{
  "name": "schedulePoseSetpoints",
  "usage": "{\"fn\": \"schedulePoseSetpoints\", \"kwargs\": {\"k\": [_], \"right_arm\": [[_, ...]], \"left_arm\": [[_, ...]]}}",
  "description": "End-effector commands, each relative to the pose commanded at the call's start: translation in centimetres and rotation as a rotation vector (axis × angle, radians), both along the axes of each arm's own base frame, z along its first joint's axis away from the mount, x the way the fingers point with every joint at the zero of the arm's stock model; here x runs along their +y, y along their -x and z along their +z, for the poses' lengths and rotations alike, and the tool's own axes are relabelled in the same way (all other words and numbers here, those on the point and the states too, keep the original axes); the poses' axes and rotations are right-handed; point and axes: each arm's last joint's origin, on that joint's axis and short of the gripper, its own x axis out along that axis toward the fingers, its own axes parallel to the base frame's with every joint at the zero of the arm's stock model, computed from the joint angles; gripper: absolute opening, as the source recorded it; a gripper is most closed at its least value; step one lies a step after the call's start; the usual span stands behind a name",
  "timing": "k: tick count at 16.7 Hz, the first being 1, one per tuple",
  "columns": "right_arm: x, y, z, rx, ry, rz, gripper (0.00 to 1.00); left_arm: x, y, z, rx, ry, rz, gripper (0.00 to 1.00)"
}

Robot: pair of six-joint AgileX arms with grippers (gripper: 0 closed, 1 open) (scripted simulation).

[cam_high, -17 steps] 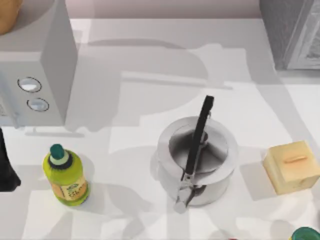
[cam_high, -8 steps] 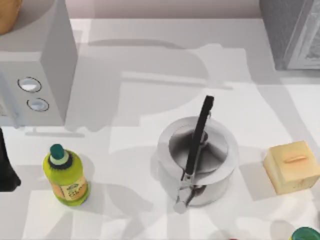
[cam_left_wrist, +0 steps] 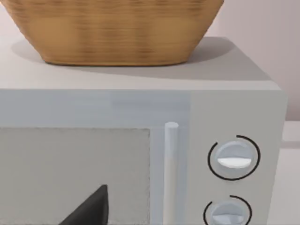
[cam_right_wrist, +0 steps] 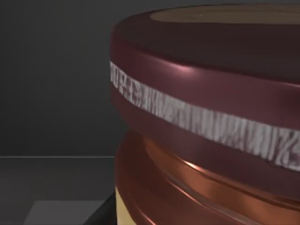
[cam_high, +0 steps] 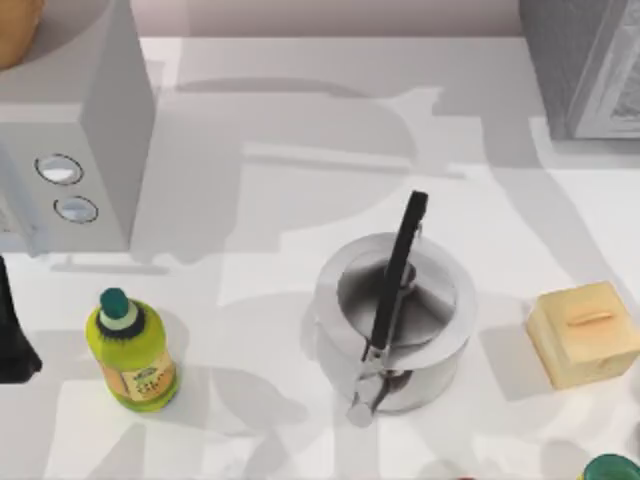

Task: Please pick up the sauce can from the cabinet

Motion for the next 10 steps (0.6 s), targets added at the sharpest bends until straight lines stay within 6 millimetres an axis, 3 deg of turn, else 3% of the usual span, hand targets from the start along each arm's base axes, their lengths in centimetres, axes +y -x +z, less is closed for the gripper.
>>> {"fn": "schedulePoseSetpoints", "kwargs": {"k": [3,6,10], "right_arm": [[0.3,6.7,2.1,0.016,0.008,0.001,0.0],[-1.0,12.1,3.5,0.004,0.001,0.0,0.0],[-1.4,13.1,3.6,0.003,0.0,-0.001,0.0]], "left_arm": [[0.0,0.0,0.0,0.0,0.0,0.0,1.0],[0.0,0.0,0.0,0.0,0.0,0.0,1.0],[0.0,0.0,0.0,0.0,0.0,0.0,1.0]]}}
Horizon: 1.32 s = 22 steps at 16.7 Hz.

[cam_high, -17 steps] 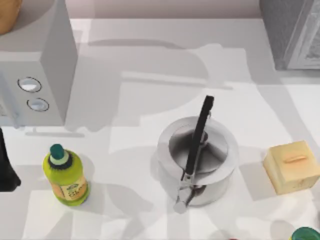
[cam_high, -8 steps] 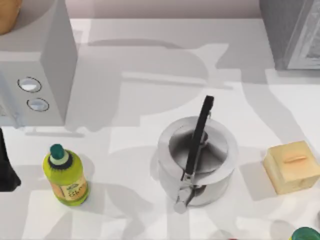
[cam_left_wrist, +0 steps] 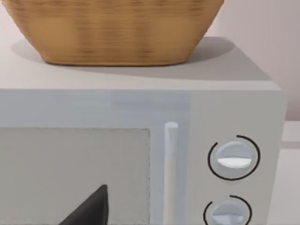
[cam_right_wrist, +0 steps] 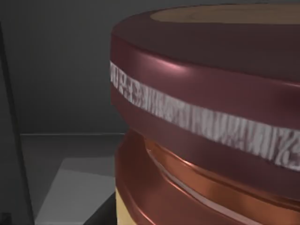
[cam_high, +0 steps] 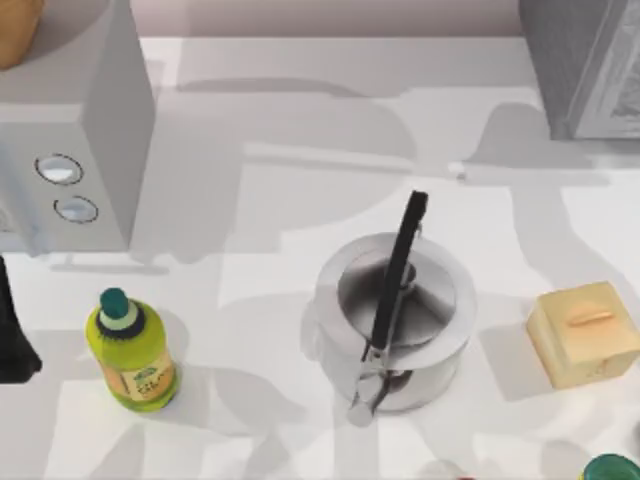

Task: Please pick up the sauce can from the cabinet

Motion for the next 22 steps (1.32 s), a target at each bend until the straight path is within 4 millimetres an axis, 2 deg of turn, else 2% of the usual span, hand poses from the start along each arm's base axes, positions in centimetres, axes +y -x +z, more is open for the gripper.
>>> {"fn": "schedulePoseSetpoints", "kwargs": {"k": [5,8,10,12,15,22], "right_arm": [[-0.4,-0.1,-0.8,0.009,0.009,-0.002,0.0],[-1.4,-0.2,-2.9,0.031,0.027,-0.002,0.0],[-2.3,0.0,-5.2,0.047,0.037,-0.002,0.0],[-3.5,0.4,-8.3,0.061,0.039,-0.002,0.0],[-5.5,1.6,-14.3,0.063,0.028,-0.002,0.0],[-8.5,3.4,-31.2,0.048,0.0,0.003,0.0]], "left_arm": [[0.0,0.0,0.0,0.0,0.0,0.0,1.0],[0.0,0.0,0.0,0.0,0.0,0.0,1.0],[0.0,0.0,0.0,0.0,0.0,0.0,1.0],[0.0,0.0,0.0,0.0,0.0,0.0,1.0],[0.0,0.0,0.0,0.0,0.0,0.0,1.0],[0.0,0.0,0.0,0.0,0.0,0.0,1.0]]}}
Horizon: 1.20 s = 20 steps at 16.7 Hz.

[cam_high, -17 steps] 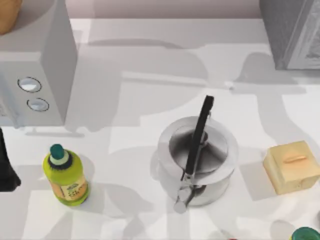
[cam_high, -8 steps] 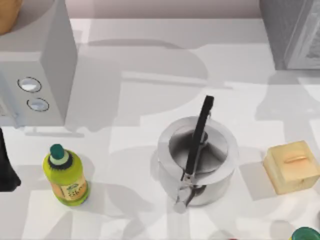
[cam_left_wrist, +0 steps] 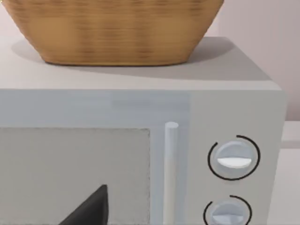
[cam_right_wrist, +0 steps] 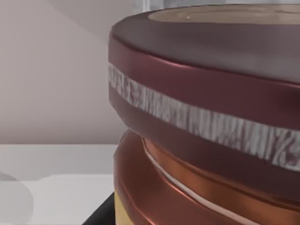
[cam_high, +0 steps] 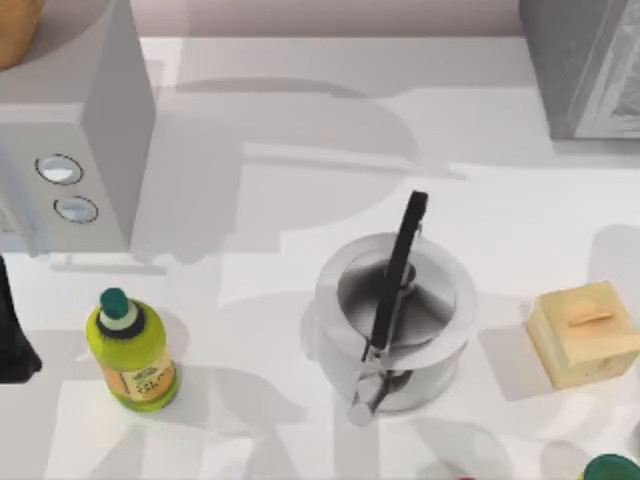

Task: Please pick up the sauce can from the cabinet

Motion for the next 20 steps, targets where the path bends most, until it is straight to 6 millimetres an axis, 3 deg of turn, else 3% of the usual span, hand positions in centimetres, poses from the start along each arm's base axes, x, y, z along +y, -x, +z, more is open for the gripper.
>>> {"fn": "schedulePoseSetpoints", "kwargs": {"k": [4,7,15,20], "right_arm": [[-0.9,0.1,-6.8,-0.024,-0.003,0.004,0.0],[-1.2,0.0,-9.2,-0.04,0.0,0.006,0.0],[-1.2,-0.1,-9.5,-0.033,-0.001,0.009,0.0],[-1.3,-1.1,-7.1,-0.021,0.015,0.028,0.0]], "left_arm": [[0.0,0.0,0.0,0.0,0.0,0.0,1.0],[0.0,0.0,0.0,0.0,0.0,0.0,1.0],[0.0,0.0,0.0,0.0,0.0,0.0,1.0],[0.0,0.0,0.0,0.0,0.0,0.0,1.0]]}}
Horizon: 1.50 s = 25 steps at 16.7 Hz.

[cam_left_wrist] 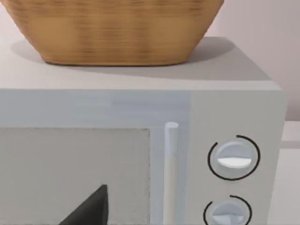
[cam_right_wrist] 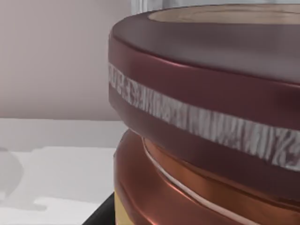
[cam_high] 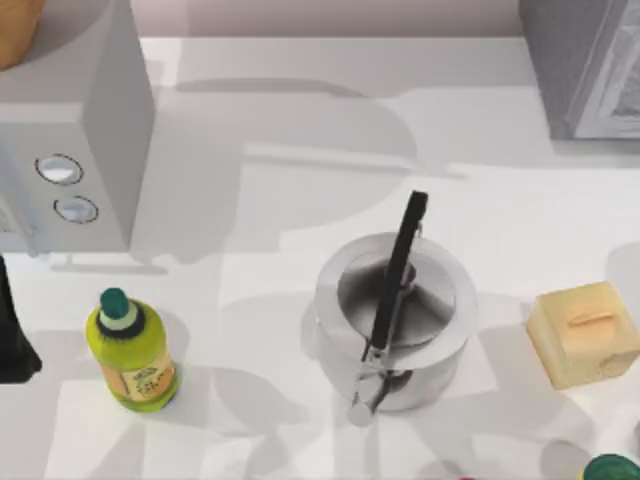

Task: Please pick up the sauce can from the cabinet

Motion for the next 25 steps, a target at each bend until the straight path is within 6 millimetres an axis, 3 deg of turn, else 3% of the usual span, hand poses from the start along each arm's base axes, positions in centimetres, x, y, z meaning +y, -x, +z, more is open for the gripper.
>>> {"fn": "schedulePoseSetpoints", "kwargs": {"k": [5,9,12,15,18,22,25], "right_arm": [[0.1,-4.1,4.9,-0.038,0.024,0.058,0.0],[0.8,-10.3,8.4,-0.127,0.038,0.147,0.0],[2.1,-15.9,8.9,-0.19,0.041,0.241,0.0],[4.3,-21.2,6.5,-0.211,0.034,0.354,0.0],[7.4,-24.8,1.5,-0.173,0.017,0.478,0.0],[11.5,-26.2,-6.0,-0.072,-0.007,0.634,0.0],[13.6,-25.6,-9.3,-0.021,-0.019,0.722,0.0]], "left_arm": [[0.0,0.0,0.0,0.0,0.0,0.0,1.0],[0.0,0.0,0.0,0.0,0.0,0.0,1.0],[0.0,0.0,0.0,0.0,0.0,0.0,1.0],[0.0,0.0,0.0,0.0,0.0,0.0,1.0],[0.0,0.0,0.0,0.0,0.0,0.0,1.0],[0.0,0.0,0.0,0.0,0.0,0.0,1.0],[0.0,0.0,0.0,0.0,0.0,0.0,1.0]]}}
